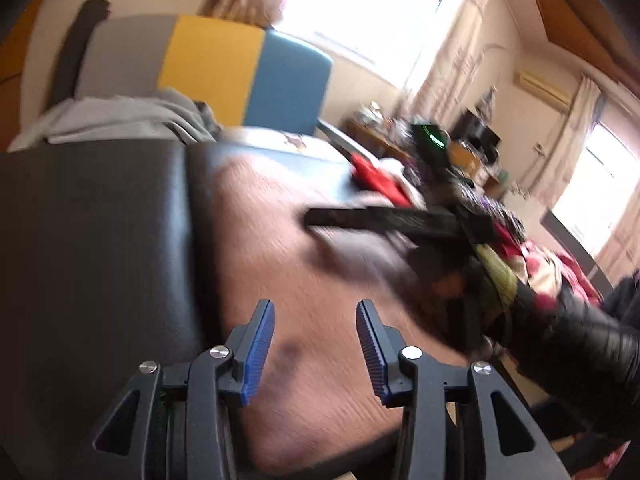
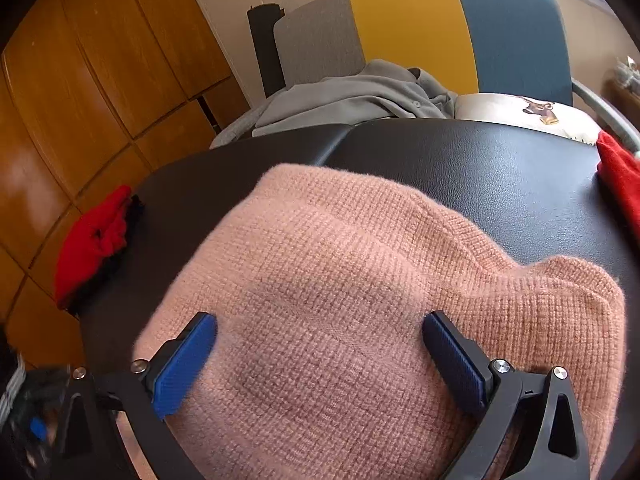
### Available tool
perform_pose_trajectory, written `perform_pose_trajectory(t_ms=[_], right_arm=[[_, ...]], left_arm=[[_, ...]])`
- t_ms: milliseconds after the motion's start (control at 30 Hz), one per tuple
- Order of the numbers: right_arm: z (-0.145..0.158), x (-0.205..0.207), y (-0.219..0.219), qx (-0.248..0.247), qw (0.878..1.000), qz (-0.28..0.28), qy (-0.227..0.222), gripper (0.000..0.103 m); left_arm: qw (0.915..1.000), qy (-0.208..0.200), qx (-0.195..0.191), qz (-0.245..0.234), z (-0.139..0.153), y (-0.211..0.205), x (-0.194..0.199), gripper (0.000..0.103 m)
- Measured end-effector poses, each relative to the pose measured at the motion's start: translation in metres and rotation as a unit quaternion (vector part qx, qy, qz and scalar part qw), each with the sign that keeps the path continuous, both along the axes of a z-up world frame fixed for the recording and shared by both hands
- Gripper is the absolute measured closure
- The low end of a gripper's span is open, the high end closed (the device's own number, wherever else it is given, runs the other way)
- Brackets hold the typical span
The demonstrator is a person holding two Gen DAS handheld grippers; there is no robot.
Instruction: Fold clothes
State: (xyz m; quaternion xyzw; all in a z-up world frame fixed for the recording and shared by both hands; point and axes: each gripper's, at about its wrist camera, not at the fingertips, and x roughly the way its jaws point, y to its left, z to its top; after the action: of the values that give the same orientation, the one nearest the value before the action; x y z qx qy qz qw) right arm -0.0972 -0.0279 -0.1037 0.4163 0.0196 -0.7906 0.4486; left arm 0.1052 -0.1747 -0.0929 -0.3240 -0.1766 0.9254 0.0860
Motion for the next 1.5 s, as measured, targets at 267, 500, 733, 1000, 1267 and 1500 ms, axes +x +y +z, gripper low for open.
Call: perform_pose_trajectory(t_ms=[267, 500, 733, 1000, 1267, 1500], right_arm=[[0.026, 0.009, 0.113, -0.092, 0.992, -0.064, -0.065, 0.0], [-0.029, 0.002, 0.163, -0.092, 0.974, -0.086, -0.188, 0.0], [-0.032, 0.0, 0.115, -0.114, 0.973, -0.012, -0.2, 0.0], [-0.024, 0.037, 0.119, -0.075, 0.99, 0.06, -0.102, 0.0], [-0.021, 0.029, 0.117, -0.059, 0.99, -0.038, -0.125, 0.003], [-0.011, 0.055, 0.1, -0.042, 0.99, -0.059, -0.117, 0.044]], left_arm=[[0.9838, -0.052, 0.171, -0.016, -0.026, -0.062, -0.065, 0.049], [0.9709, -0.069, 0.221, -0.064, -0.052, -0.077, -0.091, 0.047], [0.9636, -0.051, 0.24, -0.105, -0.062, -0.071, -0.105, 0.034], [0.9749, -0.09, 0.165, -0.12, -0.059, -0.066, -0.109, 0.027], [0.976, -0.098, 0.14, -0.135, -0.052, -0.02, -0.121, 0.038], [0.9804, -0.028, 0.175, -0.086, -0.028, -0.044, -0.04, 0.062]])
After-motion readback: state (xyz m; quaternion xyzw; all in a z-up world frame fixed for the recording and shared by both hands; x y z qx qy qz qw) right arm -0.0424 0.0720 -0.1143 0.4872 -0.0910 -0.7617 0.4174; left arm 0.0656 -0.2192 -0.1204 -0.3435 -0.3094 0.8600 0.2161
